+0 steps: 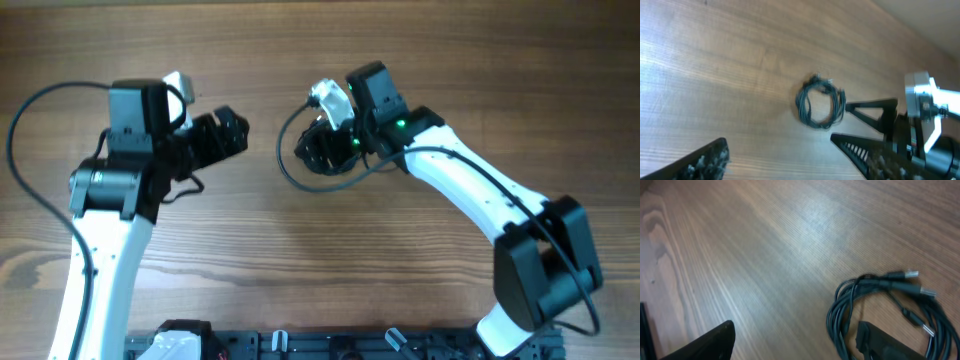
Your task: Untangle cables
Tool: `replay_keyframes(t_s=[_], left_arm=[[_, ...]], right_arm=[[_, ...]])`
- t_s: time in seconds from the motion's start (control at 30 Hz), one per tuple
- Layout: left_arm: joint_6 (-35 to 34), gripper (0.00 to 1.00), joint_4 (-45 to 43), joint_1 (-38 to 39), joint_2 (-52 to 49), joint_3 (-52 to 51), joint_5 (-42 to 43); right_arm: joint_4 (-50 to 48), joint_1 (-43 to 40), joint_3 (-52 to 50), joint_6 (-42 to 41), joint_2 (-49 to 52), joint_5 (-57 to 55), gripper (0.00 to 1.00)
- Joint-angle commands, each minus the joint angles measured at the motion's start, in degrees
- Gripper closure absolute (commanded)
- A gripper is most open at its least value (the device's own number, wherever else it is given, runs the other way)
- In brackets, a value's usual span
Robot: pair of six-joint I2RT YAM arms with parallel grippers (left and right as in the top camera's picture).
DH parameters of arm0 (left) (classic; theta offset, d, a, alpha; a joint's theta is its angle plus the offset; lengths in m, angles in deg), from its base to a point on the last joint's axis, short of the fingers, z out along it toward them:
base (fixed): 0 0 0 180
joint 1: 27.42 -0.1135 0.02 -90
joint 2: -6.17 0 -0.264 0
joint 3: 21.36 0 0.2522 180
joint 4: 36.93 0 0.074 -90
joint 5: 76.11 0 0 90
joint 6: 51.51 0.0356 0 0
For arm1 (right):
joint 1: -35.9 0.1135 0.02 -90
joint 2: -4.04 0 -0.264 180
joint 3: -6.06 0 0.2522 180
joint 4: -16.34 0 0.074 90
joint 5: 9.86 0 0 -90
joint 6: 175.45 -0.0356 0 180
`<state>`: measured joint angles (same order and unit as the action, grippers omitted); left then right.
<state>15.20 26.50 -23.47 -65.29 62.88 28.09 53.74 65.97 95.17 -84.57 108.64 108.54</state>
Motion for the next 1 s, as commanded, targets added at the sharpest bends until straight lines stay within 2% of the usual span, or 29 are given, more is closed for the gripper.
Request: replay_keyframes(t_s=[0.0,0.1,0.2,0.37,0.47,0.77,0.97], left_arm=[[-0.52,0.14,-4.11,-1.25,-7.04,1.55,-0.85],[1.07,0.13,-4.94,-1.99,-14.43,1.55,-1.18],[3.85,0.18,-0.52,-2.08,-19.04,1.55,-0.55],[5.09,0.17,4.52,-1.92,-19.19,1.55,-0.57],[5.07,0.16,5.29,-1.92,-19.21,1.55,-0.55],[5.07,0.14,7.41,-1.81,-19.21,1.53,-0.52],[5.03,0.13,7.43,-1.81,-19.21,1.53,-0.07]], right_arm=[[-1.01,-0.02,2.01,-3.48,3.32,-0.55,0.21],[-0.57,0.00,2.01,-3.48,3.87,-1.95,0.21],[0.74,0.00,2.01,-3.48,5.49,-4.50,0.21],[2.73,0.04,2.01,-3.45,12.74,-3.93,0.23],[2.51,0.04,2.01,-3.45,14.47,-3.96,0.39],[-9.66,1.84,2.01,-7.74,14.91,-3.89,0.40],[-9.51,2.03,1.88,-9.97,17.44,-4.22,0.43]])
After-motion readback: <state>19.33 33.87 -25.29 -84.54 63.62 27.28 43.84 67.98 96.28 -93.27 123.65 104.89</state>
